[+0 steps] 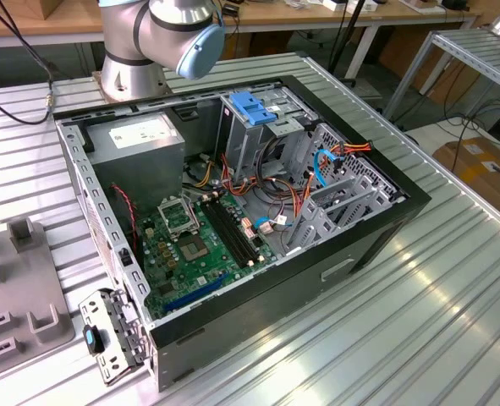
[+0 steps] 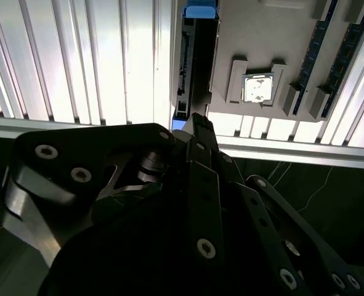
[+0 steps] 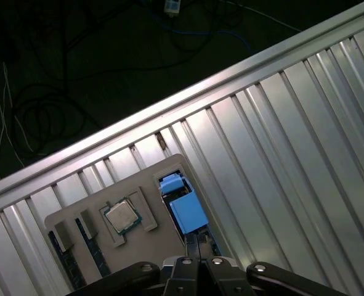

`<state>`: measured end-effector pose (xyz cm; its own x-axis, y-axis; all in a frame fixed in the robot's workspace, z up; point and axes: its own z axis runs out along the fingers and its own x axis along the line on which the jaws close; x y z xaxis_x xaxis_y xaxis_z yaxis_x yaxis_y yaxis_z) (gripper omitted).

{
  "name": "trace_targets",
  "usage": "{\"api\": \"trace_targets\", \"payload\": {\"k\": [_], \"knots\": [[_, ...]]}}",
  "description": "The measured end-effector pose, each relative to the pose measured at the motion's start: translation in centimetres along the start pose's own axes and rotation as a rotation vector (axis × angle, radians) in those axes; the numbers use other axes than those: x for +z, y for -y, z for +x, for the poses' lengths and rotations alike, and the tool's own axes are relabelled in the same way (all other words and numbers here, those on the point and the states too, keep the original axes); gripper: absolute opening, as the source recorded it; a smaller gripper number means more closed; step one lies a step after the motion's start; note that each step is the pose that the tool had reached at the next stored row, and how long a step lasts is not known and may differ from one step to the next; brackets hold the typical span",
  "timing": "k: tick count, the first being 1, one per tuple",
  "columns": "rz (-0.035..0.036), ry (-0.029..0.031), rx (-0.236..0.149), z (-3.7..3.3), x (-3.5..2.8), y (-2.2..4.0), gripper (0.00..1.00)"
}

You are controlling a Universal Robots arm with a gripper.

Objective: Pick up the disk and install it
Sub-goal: 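Pick up the disk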

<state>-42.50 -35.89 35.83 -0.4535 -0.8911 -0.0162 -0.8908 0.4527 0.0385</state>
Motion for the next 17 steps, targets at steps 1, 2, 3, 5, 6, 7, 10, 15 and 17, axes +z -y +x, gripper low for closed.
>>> {"api": "trace_targets", "payload": {"k": [1,2,3,5,6,7,10,15,17], "knots": [[0.0,0.0,0.0,0.0,0.0,0.0,0.11],[0.0,0.0,0.0,0.0,0.0,0.0,0.11],[0.0,0.0,0.0,0.0,0.0,0.0,0.11],[0.0,0.0,-0.002,0.0,0.0,0.0,0.11],[0.0,-0.0001,-0.005,0.0,0.0,0.0,0.11],[-0.0001,-0.0003,-0.009,0.0,0.0,0.0,0.11],[-0.0005,-0.0012,-0.033,0.0,0.0,0.0,0.11],[-0.0012,-0.003,-0.077,0.0,0.0,0.0,0.11],[-0.0017,-0.004,-0.103,0.0,0.0,0.0,0.11]]}}
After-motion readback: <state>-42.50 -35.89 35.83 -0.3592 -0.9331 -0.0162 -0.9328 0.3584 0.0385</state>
